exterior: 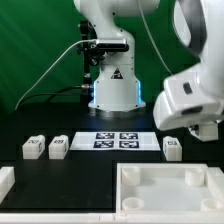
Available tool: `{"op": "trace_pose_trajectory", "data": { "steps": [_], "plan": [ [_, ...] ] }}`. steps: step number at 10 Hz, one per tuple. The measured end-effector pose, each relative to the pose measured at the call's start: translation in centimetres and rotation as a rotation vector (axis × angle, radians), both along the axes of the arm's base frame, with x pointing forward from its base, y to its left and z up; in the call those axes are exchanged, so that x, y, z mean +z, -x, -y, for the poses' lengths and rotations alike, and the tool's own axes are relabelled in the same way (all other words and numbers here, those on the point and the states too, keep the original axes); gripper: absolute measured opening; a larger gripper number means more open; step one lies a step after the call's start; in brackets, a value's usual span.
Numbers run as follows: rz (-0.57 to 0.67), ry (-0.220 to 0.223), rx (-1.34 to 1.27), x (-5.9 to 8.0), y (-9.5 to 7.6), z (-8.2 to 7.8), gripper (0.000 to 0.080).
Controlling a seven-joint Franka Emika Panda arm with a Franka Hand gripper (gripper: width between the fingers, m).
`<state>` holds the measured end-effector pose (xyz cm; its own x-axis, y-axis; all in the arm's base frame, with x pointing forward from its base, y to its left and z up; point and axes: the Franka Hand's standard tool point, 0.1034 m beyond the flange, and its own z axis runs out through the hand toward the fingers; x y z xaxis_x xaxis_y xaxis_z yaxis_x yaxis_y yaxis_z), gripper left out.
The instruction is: Assemble one leg
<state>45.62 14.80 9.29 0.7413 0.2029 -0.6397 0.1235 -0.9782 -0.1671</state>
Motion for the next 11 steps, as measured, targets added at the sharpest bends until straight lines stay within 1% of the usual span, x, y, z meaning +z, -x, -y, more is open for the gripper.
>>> {"op": "trace_pose_trajectory", "data": {
  "steps": [1, 2, 3, 4, 5, 6, 7, 8, 9, 11],
  "plan": [
    [0.107, -0.006, -0.019, 1.9, -2.0, 0.5, 0.0288],
    [0.230, -0.009, -0.036, 3.7, -3.2, 0.7, 0.0288],
    [0.366, -0.014, -0.054, 3.3, -3.5, 0.8, 0.0288],
    [0.451, -0.015, -0.062, 3.1, -3.3, 1.0, 0.0288],
    [0.516, -0.036, -0.043, 3.3, -4.0, 1.3, 0.0288],
    [0.651, -0.096, -0.015, 4.3, -7.5, 2.8, 0.0288],
    [0.762, -0.125, -0.045, 5.8, -10.3, 4.7, 0.0288],
    [0.856, -0.149, -0.067, 6.0, -12.5, 5.6, 0.0288],
    [1.009, -0.143, -0.061, 5.7, -14.5, 6.4, 0.0288],
    [1.186, -0.096, -0.044, 5.3, -13.8, 7.6, 0.0288]
  ]
}}
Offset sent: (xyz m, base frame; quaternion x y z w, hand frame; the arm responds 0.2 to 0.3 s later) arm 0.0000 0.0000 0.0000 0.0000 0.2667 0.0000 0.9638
